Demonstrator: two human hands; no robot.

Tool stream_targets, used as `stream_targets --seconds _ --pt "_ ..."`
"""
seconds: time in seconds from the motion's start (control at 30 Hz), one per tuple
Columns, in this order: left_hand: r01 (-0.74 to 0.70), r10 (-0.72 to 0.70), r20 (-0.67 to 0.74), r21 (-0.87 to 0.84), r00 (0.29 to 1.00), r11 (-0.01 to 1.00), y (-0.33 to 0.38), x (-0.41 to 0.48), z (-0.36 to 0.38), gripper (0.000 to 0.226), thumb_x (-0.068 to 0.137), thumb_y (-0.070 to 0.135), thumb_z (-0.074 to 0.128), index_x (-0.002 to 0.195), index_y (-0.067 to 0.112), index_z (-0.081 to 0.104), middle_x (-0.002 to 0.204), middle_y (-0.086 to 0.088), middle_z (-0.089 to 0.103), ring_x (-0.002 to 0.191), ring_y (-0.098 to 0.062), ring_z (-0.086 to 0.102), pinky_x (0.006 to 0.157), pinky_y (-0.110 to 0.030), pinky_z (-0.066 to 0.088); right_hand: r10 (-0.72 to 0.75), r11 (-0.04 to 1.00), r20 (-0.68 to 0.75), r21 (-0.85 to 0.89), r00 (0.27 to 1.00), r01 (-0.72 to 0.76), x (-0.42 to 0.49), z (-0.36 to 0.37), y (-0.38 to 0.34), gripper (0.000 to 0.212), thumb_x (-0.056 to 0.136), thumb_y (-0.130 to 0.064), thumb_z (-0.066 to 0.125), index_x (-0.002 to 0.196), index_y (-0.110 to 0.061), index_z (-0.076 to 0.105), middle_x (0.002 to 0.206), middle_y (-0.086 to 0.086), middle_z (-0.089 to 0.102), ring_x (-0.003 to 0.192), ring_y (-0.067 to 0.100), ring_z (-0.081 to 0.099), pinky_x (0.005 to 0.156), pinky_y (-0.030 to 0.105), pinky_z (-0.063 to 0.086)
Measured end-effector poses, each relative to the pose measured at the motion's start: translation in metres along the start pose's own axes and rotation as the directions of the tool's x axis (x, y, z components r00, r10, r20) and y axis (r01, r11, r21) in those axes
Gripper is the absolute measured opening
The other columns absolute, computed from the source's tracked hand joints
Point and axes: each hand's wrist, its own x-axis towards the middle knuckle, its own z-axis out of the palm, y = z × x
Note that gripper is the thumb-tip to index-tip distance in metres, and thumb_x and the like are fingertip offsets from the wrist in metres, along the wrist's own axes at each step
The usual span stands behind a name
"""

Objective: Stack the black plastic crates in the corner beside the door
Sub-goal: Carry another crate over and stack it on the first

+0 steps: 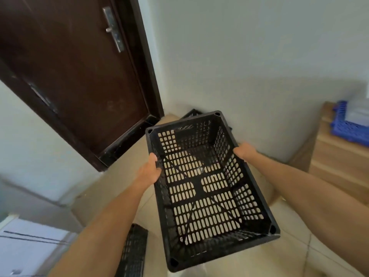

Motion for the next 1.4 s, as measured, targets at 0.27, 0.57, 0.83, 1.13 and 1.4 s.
stream_targets --seconds 0.27,0.57,0.83,1.13,1.4 --pt "-0.068 0.066 0.147 0.011 0.987 0.998 0.046 0.171 -0.053 0.027 0.095 0.012 0.053 0.119 0.014 0.042 0.100 -0.002 0.056 0.090 -0.019 0.059 0.072 -0.033 0.050 0.039 0.999 -0.145 0.039 0.989 -0.034 0.110 -0.037 -0.074 0.016 0.093 -0.015 0.049 0.099 -0.002 0.056 0.098 0.016 0.061 0.070 0.019 0.050 0.062 0.027 0.042" --pt "-0.063 0.061 0.160 0.006 0.985 0.998 0.084 0.311 -0.026 0.026 0.093 0.006 0.054 0.109 0.018 0.038 0.101 -0.005 0.054 0.090 -0.024 0.059 0.075 -0.041 0.054 0.145 0.989 -0.157 0.063 0.977 -0.137 0.235 -0.053 -0.081 0.040 0.095 -0.016 0.049 0.132 -0.003 0.041 0.126 0.021 0.054 0.115 0.036 0.054 0.092 0.043 0.047" --pt "0.080 -0.077 0.213 -0.002 0.974 0.997 0.135 0.432 0.007 0.033 0.093 0.002 0.051 0.117 0.017 0.034 0.111 -0.014 0.057 0.102 -0.033 0.061 0.092 -0.054 0.052 0.121 0.992 -0.056 -0.024 0.991 -0.122 0.393 -0.083 -0.089 0.042 0.094 -0.016 0.047 0.133 -0.003 0.038 0.129 0.022 0.052 0.117 0.038 0.053 0.092 0.044 0.047" --pt "0.255 -0.236 0.198 -0.075 0.951 0.964 0.182 0.535 0.027 0.031 0.092 0.004 0.053 0.112 0.021 0.036 0.094 -0.008 0.061 0.086 -0.030 0.068 0.079 -0.052 0.058 -0.002 0.984 0.060 -0.177 0.998 0.013 0.548 -0.140 -0.140 0.044 0.092 -0.013 0.046 0.133 0.001 0.038 0.126 0.024 0.053 0.112 0.040 0.054 0.081 0.039 0.045" --pt "0.362 -0.322 0.257 -0.127 0.911 0.924 0.167 0.610 0.048 0.042 0.090 -0.005 0.050 0.113 0.021 0.027 0.106 -0.016 0.055 0.090 -0.041 0.068 0.080 -0.056 0.057 -0.132 0.953 0.107 -0.260 0.986 0.155 0.656 -0.130 -0.191 0.029 0.093 -0.010 0.044 0.120 0.000 0.040 0.112 0.023 0.056 0.084 0.030 0.051 0.065 0.035 0.038"
